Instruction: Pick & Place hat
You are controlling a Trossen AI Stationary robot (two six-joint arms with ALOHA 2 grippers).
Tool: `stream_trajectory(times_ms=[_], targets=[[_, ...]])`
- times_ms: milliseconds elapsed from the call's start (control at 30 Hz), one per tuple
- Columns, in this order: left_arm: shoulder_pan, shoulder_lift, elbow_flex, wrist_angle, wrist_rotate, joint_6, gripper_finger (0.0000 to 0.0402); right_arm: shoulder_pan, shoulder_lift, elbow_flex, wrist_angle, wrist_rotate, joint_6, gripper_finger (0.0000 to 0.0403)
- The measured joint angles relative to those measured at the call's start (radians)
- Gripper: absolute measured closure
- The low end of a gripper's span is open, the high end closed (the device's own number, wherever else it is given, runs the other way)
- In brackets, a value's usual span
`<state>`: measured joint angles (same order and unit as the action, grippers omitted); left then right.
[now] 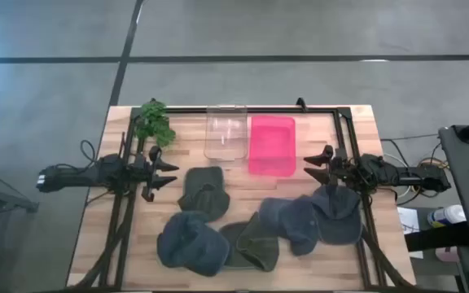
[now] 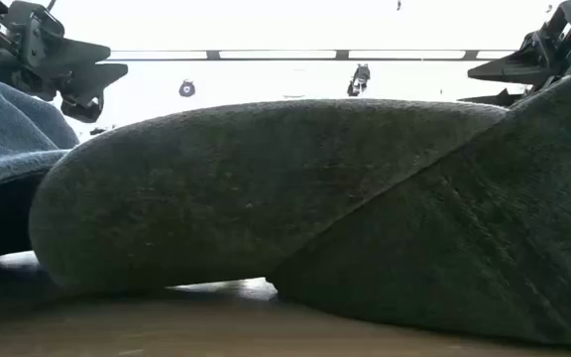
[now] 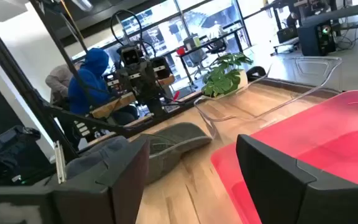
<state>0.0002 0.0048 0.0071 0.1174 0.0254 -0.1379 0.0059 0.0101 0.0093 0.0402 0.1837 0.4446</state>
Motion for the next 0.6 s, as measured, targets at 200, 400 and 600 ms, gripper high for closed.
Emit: stream_trajectory(times_ms=[200, 400, 600], targets=[[0.0, 0.0, 0.0, 0.0, 0.0, 0.0, 0.0248, 0.0, 0.002, 0.0, 0.011, -0.006, 0.035, 0.0165], [0.0, 0.0, 0.0, 0.0, 0.0, 0.0, 0.0248, 0.009, 0.005, 0.002, 0.036, -0.379, 0.927, 0.0165], [0.0, 0.006, 0.0, 0.0, 0.0, 0.0, 0.0248, 0.009, 0.005, 0.001, 0.038, -0.367, 0.938, 0.0165]])
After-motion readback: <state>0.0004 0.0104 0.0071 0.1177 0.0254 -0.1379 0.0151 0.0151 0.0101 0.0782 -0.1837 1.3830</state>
